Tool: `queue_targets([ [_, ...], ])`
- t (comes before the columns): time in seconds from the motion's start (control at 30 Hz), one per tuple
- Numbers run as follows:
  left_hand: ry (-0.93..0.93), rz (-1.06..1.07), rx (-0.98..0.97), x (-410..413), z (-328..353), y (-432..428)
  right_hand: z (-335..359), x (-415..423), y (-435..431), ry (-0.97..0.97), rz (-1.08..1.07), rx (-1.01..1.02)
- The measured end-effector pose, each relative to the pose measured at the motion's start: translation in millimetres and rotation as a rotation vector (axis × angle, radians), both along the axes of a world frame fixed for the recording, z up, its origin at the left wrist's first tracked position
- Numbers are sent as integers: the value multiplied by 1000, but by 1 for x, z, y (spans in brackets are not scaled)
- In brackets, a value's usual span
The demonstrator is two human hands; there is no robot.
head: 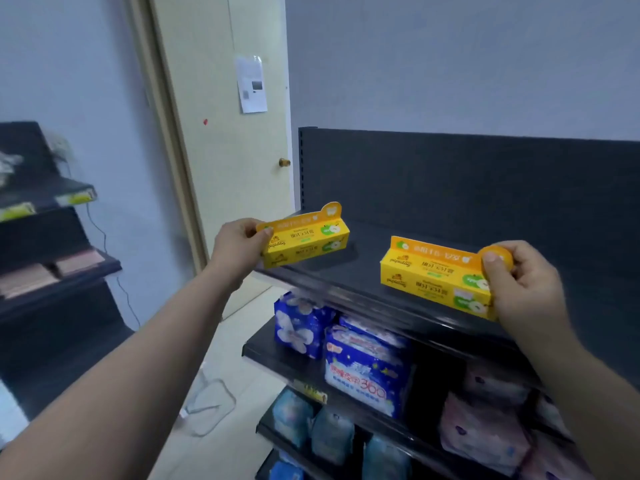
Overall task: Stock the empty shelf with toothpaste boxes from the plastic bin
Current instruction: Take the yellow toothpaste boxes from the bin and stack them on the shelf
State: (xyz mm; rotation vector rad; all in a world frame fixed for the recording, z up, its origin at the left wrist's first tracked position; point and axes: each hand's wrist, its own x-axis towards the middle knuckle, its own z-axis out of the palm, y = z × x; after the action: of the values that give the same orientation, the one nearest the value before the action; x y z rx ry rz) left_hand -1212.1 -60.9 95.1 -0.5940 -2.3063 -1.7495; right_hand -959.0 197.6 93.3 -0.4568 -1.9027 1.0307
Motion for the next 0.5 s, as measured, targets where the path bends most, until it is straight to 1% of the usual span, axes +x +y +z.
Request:
queue_targets([
  [0.1, -46, -76, -69, -58, 3, 4, 1, -46, -2, 7, -37, -38],
  [0.23, -141, -230, -100, -123, 2, 9, -3, -106, -11, -20, -93, -94],
  [0.37, -211, -391, -169, -172, -4, 17, -10, -150, -10, -48, -226, -142],
  [0.5, -204, -444, -236, -208, -14, 32, -14, -185, -1, -99, -366, -190],
])
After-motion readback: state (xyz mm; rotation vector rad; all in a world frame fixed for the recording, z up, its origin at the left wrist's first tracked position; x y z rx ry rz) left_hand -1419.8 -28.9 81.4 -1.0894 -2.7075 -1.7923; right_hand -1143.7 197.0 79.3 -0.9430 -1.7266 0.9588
